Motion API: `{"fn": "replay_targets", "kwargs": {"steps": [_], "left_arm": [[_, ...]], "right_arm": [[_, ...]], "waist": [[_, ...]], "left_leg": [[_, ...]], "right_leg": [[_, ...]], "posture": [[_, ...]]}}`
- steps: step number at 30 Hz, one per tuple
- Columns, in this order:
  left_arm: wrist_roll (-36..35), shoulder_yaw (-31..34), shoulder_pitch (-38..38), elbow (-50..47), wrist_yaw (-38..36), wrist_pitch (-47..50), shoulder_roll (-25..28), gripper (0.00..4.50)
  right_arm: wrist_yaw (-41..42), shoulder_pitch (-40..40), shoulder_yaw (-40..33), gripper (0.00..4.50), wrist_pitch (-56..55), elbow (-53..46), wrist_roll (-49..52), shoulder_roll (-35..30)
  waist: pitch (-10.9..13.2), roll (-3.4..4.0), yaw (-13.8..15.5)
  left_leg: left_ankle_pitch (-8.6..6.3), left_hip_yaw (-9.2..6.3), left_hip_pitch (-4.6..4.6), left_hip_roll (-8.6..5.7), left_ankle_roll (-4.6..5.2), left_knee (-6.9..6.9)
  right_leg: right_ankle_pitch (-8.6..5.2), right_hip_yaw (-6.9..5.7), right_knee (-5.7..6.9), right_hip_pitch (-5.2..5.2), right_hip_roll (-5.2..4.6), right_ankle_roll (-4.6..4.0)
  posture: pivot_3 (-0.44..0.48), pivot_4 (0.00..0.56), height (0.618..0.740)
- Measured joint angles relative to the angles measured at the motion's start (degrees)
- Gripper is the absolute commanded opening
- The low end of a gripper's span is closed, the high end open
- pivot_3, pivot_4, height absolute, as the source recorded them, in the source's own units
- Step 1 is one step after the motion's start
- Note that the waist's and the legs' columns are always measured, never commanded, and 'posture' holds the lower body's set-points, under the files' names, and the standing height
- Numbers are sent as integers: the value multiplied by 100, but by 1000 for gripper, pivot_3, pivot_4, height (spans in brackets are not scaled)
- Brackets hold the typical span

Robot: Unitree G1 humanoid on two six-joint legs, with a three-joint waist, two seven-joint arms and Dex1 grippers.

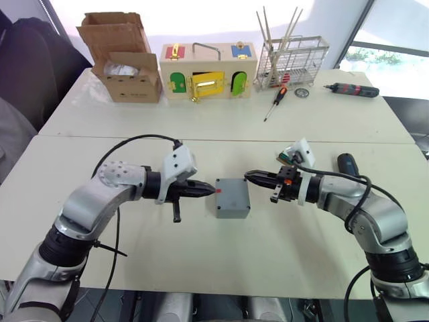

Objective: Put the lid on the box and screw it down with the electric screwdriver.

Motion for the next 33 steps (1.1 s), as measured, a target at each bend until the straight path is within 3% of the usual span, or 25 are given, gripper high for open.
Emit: {"fn": "replay_targets", "kwargs": {"steps": [26, 29, 33], "left_arm": [[2, 0, 0, 10, 82, -6, -46, 0], [21, -1, 0, 13, 96, -26, -53, 0], [29, -1, 0, 22, 108, -37, -73, 0]], "right_arm": [[58, 25, 188, 14, -86, 102, -328, 40], [55, 24, 225, 901, -94, 169, -387, 41], [47, 14, 225, 2934, -95, 197, -436, 43]], "waist": [[0, 0, -2], [0, 0, -1], [0, 0, 0]], "left_leg": [[0, 0, 0, 0, -1, 0], [0, 0, 0, 0, -1, 0], [0, 0, 0, 0, -1, 0]], "right_leg": [[0, 0, 0, 0, 0, 0], [0, 0, 0, 0, 0, 0], [0, 0, 0, 0, 0, 0]], "posture": [[0, 150, 735], [0, 150, 735], [0, 150, 735]]}}
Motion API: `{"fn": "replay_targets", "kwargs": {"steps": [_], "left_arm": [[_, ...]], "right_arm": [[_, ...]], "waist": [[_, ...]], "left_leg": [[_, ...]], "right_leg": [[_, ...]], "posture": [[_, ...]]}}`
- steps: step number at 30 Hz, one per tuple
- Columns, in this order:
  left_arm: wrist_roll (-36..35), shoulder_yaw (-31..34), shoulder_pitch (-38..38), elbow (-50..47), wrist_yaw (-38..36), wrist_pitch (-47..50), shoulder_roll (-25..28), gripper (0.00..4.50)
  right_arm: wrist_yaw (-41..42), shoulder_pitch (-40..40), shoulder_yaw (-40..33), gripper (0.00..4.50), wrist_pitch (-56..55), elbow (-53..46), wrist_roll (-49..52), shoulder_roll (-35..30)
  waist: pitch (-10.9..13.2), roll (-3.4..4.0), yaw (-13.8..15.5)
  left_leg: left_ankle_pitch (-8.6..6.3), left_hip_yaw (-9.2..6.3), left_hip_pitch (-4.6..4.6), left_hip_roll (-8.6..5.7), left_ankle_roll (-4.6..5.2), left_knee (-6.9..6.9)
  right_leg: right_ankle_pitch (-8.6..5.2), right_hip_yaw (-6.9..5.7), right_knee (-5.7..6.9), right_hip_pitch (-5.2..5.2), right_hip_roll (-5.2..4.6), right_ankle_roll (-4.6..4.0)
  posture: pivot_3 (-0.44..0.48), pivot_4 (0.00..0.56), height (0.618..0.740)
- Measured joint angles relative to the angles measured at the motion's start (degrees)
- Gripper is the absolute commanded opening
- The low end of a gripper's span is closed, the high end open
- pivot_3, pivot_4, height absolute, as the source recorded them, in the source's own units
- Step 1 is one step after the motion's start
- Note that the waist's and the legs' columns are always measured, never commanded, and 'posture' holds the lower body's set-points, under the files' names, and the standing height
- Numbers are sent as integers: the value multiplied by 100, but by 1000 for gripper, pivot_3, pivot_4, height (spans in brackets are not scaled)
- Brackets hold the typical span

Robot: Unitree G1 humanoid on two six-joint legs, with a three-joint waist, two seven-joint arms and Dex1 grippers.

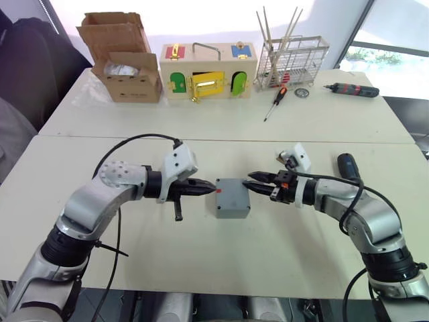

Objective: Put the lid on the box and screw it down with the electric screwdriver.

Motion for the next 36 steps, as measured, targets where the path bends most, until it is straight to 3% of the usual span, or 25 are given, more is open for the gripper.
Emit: {"fn": "replay_targets", "kwargs": {"steps": [2, 6, 10, 14, 18, 21, 24, 26, 31, 33, 36], "left_arm": [[-3, 0, 0, 1, -1, 0, -28, 0], [-29, 13, -10, 2, 34, 14, -103, 0], [-265, 170, -166, 5, 385, 501, -385, 0], [-495, 243, -365, -46, 600, 751, -654, 0], [-528, 176, -419, -103, 628, 663, -900, 0], [-495, 98, -551, -114, 608, 533, -963, 0], [-413, -44, -565, -126, 512, 362, -910, 0], [-369, -119, -568, -145, 432, 245, -893, 0], [-234, -504, -546, -520, 171, -5, -693, 0], [-194, -615, -521, -596, 197, -24, -744, 0], [-156, -687, -444, -671, 335, -27, -871, 0]], "right_arm": [[-1, -17, -7, 3755, -5, 0, -8, -1], [-48, -160, -462, 3755, 195, -12, 297, -20], [-526, -642, -1788, 3755, 746, 1, 1172, 55], [-2101, -1825, -3377, 3755, 1276, 744, 2260, 490], [-3406, -2749, -4472, 3755, 2084, 1620, 3100, -42], [-3047, -2219, -3854, 3755, 2649, 1506, 2971, -1172], [-2345, -1593, -2961, 4288, 2742, 1513, 2457, -2180], [-1925, -1482, -2489, 4486, 2807, 1637, 2223, -2738], [-467, -1675, -914, 4486, 3414, 2144, 1787, -4270], [326, -1699, -189, 4486, 3488, 2141, 1630, -4665], [903, -1972, 426, 4486, 3518, 2587, 1328, -4403]], "waist": [[0, 0, 0], [0, 0, 8], [0, -1, 15], [1, 2, -6], [2, 4, 46], [2, 4, 65], [2, 7, 22], [2, 10, -7], [5, 17, -19], [5, 17, -14], [6, 15, -23]], "left_leg": [[0, 0, 0, 0, 0, 0], [0, 0, 0, 0, 0, 0], [0, -1, 0, 0, 0, 0], [4, 3, -1, 1, -7, -3], [4, 1, -3, 0, -8, -12], [0, 12, -6, 0, -1, -11], [-20, 29, -6, 0, 38, 2], [-21, 30, -5, 0, 40, 4], [-24, 29, -5, 6, 44, -7], [-25, 29, -5, 7, 45, -6], [-25, 35, -4, 6, 46, 4]], "right_leg": [[0, 0, 0, 0, 0, 0], [0, 0, 0, 1, 0, 0], [0, 1, 0, 1, -1, 0], [0, 3, 1, -4, -3, 0], [0, 2, -3, -5, -4, -1], [0, 4, -11, -2, -4, -2], [0, 16, -11, -1, -5, -1], [0, 17, -11, -2, -5, -1], [-1, 16, -17, -10, -2, -1], [-1, 15, -26, -5, -2, -1], [-1, 21, -32, 1, -3, 0]], "posture": [[0, 150, 735], [0, 150, 735], [0, 150, 735], [0, 150, 735], [0, 150, 735], [0, 150, 735], [0, 150, 735], [0, 150, 735], [0, 150, 735], [0, 150, 735], [0, 150, 735]]}}
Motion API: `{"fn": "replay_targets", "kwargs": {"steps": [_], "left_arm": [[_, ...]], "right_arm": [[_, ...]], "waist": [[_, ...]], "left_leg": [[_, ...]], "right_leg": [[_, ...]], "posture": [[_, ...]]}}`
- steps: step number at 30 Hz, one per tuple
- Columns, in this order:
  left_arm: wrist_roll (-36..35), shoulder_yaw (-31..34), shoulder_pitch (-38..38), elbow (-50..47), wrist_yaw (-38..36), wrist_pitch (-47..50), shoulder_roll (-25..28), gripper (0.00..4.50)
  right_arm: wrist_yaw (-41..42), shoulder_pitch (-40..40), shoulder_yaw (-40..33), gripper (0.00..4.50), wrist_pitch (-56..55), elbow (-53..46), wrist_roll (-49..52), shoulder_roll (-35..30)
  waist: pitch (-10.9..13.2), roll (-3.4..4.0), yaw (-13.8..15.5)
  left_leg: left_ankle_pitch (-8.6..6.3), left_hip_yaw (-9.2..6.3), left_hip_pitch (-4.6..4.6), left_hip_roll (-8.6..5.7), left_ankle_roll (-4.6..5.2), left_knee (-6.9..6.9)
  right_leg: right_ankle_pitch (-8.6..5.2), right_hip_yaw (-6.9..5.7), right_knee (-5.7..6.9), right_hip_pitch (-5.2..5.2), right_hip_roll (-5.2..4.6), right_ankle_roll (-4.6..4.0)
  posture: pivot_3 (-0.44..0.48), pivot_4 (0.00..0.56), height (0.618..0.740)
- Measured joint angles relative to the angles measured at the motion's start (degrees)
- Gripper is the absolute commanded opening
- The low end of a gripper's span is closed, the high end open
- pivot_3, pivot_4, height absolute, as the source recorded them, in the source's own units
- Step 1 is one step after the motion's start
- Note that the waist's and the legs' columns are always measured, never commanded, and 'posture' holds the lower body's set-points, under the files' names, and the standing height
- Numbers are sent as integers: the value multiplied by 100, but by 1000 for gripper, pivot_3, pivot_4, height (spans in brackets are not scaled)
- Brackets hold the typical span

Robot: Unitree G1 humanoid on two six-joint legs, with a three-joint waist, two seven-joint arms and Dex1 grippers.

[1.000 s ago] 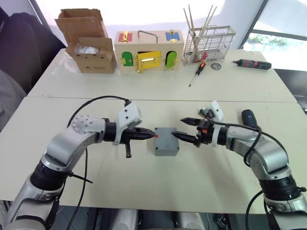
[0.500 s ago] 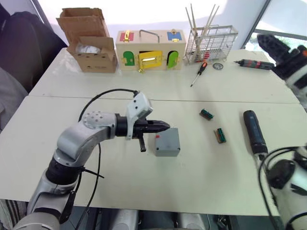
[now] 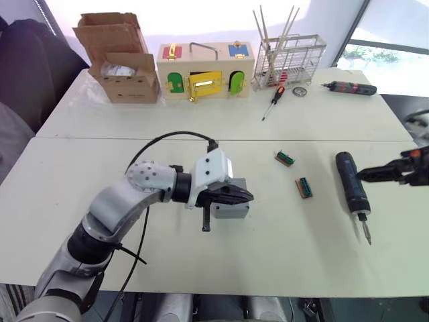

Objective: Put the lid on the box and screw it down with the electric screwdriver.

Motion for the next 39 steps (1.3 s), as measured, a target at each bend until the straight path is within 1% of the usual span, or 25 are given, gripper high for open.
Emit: {"fn": "replay_targets", "kwargs": {"steps": [2, 7, 9, 14, 15, 17, 20, 23, 29, 32, 33, 36, 39], "left_arm": [[5, -5, 26, -81, 120, 6, -123, 0], [8, -30, 300, -211, 379, 69, -195, 0], [10, -49, 359, -286, 467, 72, -256, 0], [17, -111, 444, -396, 672, 140, -359, 0], [28, -112, 477, -397, 733, 158, -354, 0], [33, -127, 501, -402, 824, 171, -405, 0], [32, -137, 547, -430, 909, 185, -423, 0], [33, -141, 551, -434, 982, 196, -418, 0], [31, -141, 552, -461, 1093, 297, -394, 0], [27, -141, 550, -474, 1107, 311, -392, 0], [26, -141, 548, -474, 1108, 314, -391, 0], [25, -141, 543, -474, 1097, 316, -368, 0], [25, -141, 495, -449, 1040, 314, -322, 0]], "right_arm": [[141, -114, 346, 4486, -69, 401, -336, 153], [621, -313, 1341, 4486, -193, 1182, -1316, 180], [824, -600, 1652, 4486, -121, 1354, -1594, 300], [1211, -1106, 2196, 4486, -89, 1734, -2155, 678], [1254, -1252, 2321, 4486, -80, 1936, -2298, 876], [1340, -1397, 2514, 4486, -83, 2203, -2486, 1185], [1552, -1495, 2813, 4486, -204, 2443, -2785, 1356], [1776, -1591, 2966, 4486, -433, 2701, -3087, 1445], [2242, -1598, 3185, 2898, -783, 2838, -3599, 1480], [2386, -1542, 3197, 1965, -783, 2782, -3778, 1478], [2425, -1524, 3190, 1881, -787, 2762, -3826, 1479], [2470, -1465, 3134, 1881, -806, 2725, -3925, 1489], [2427, -1339, 2917, 1881, -778, 2690, -3996, 1532]], "waist": [[0, 0, 26], [1, 3, 93], [0, 5, 87], [0, 5, 100], [0, 4, 100], [1, 4, 110], [1, 5, 164], [1, 4, 158], [0, 3, 158], [0, 3, 157], [0, 3, 157], [-1, 1, 161], [-5, -10, 161]], "left_leg": [[0, -3, 0, -1, 0, -2], [11, -2, -8, -2, -21, -5], [10, 0, -8, -2, -19, -2], [12, -4, -6, -2, -23, -5], [21, -3, -6, -2, -39, -5], [22, -3, -8, -4, -41, -4], [23, -6, -8, -6, -42, -3], [23, -8, -8, -8, -42, 2], [23, -12, -7, -8, -43, 2], [23, -13, -7, -7, -44, 2], [24, -13, -7, -7, -44, 2], [24, -17, -7, -7, -45, 2], [24, -23, -3, -7, -46, 2]], "right_leg": [[0, -1, 0, -1, 0, 0], [0, -2, -6, -11, -1, 0], [1, 0, -5, -10, -1, -1], [1, -3, -5, -10, 0, -1], [1, -3, -6, -9, 0, -1], [1, -2, -7, -10, -1, -1], [1, -5, -7, -7, -2, -1], [1, -7, -13, 1, -2, -1], [1, -13, -12, 2, -2, -1], [1, -14, -12, 2, -2, -1], [1, -14, -12, 2, -1, -1], [1, -18, -12, 5, -2, -1], [1, -24, -16, 15, -1, -1]], "posture": [[0, 150, 735], [0, 150, 735], [0, 150, 735], [0, 150, 735], [0, 150, 735], [0, 150, 735], [0, 150, 735], [0, 150, 735], [0, 150, 735], [0, 150, 735], [0, 150, 735], [0, 150, 735], [0, 150, 735]]}}
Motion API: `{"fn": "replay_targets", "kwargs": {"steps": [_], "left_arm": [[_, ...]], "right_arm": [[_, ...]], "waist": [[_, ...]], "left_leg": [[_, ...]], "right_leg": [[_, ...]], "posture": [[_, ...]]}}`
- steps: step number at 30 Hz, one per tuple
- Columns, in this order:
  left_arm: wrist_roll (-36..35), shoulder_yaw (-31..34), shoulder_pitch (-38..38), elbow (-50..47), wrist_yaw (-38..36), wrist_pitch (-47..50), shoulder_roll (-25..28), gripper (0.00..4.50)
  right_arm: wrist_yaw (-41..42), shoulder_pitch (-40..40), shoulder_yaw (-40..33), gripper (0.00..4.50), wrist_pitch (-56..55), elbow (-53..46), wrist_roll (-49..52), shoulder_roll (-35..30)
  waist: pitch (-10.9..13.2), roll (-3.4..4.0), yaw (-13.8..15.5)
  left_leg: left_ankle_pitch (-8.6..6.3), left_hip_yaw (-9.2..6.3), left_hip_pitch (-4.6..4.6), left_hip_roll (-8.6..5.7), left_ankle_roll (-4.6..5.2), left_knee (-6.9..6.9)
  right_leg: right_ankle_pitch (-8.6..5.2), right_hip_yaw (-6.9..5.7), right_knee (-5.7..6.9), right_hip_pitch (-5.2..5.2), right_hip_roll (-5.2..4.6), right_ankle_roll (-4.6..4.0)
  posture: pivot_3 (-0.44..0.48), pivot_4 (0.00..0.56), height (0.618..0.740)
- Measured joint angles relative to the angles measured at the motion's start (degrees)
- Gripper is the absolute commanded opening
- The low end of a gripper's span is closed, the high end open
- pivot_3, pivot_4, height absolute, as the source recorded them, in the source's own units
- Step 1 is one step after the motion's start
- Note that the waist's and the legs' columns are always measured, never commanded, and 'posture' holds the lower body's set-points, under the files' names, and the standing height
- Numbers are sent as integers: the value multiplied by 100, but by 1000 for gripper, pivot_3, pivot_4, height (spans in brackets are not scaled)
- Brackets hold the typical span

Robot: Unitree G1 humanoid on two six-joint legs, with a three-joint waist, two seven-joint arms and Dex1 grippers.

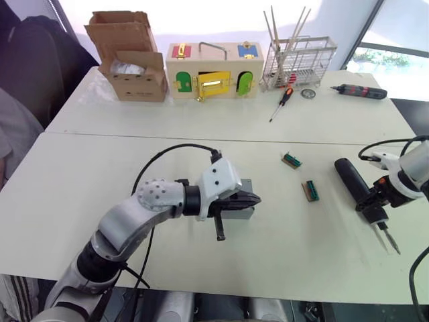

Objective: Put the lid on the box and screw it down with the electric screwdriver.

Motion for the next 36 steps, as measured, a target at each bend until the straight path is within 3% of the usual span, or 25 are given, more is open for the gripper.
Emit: {"fn": "replay_targets", "kwargs": {"steps": [5, 7, 12, 14, 15, 17, 19, 20, 22, 27, 30, 36], "left_arm": [[27, 83, -223, 325, -271, -67, 277, 0], [110, 110, -375, 559, -421, -180, 423, 0], [234, 208, -589, 819, -897, -421, 962, 0], [234, 288, -586, 921, -1088, -432, 1160, 0], [228, 360, -620, 1020, -1194, -447, 1198, 0], [208, 432, -724, 1232, -1279, -449, 1206, 0], [-81, 696, -798, 1500, -1338, -348, 950, 0], [-165, 807, -848, 1758, -1365, -332, 792, 0], [-178, 796, -916, 2039, -1425, -300, 716, 0], [-38, 647, -998, 2150, -1693, -282, 831, 0], [271, 359, -1137, 2246, -1761, -459, 786, 0], [595, 14, -1168, 2443, -1767, -645, 463, 0]], "right_arm": [[-326, -312, -736, 1881, -219, 631, 47, 500], [-481, -1000, -1330, 1881, -287, 788, 265, 738], [-1225, -2271, -2986, 1881, -179, -173, 663, 617], [-1668, -2167, -3864, 1881, -4, -829, 870, 682], [-2030, -1821, -4587, 1881, 67, -1432, 986, 982], [-2388, -1374, -5279, 1881, 93, -2230, 1265, 1535], [-2809, -722, -6072, 1881, -10, -3262, 1648, 2410], [-3026, -333, -6677, 1881, -81, -4041, 2041, 3213], [-3378, 203, -7022, 1881, -171, -5010, 2525, 4189], [-4182, 1232, -7172, 1881, -268, -6103, 3291, 5301], [-4491, 1629, -7043, 1881, -613, -6426, 3518, 5540], [-4618, 2368, -6480, 1881, -1154, -6516, 3686, 5434]], "waist": [[3, -8, -156], [43, 66, -264], [47, 90, -164], [46, 84, -102], [44, 76, -86], [45, 76, -79], [46, 75, -81], [46, 74, -80], [42, 73, -72], [43, 73, -20], [43, 73, -37], [43, 73, -173]], "left_leg": [[1, 10, 16, 1, -2, -1], [1, 38, 4, 0, -1, -8], [18, 4, -95, 10, -31, -24], [17, -20, -99, 5, -33, -22], [17, -18, -100, 2, -32, -29], [14, -4, -119, -5, -24, -14], [19, 8, -124, -8, -14, 21], [18, 2, -124, -4, -12, 55], [18, -11, -121, -2, -12, 69], [12, -19, -121, -13, -4, 78], [12, -19, -121, -15, -4, 76], [11, -19, -119, -12, -3, 73]], "right_leg": [[6, 6, -20, 20, 3, -6], [14, 35, -13, -16, -1, 0], [10, -3, 70, -169, 6, 3], [11, -22, 70, -164, 1, 1], [11, -22, 59, -147, -1, 1], [11, -17, 60, -148, -7, 2], [19, -12, 63, -138, -13, 12], [19, -15, 76, -134, -9, 15], [19, -15, 112, -132, 0, 15], [19, -4, 146, -138, -3, 15], [19, -4, 145, -139, -3, 14], [19, -5, 148, -139, 0, 15]], "posture": [[0, 150, 735], [0, 150, 735], [0, 150, 735], [0, 150, 735], [0, 150, 735], [0, 150, 735], [0, 150, 735], [0, 150, 735], [0, 150, 735], [0, 150, 735], [0, 150, 735], [0, 150, 735]]}}
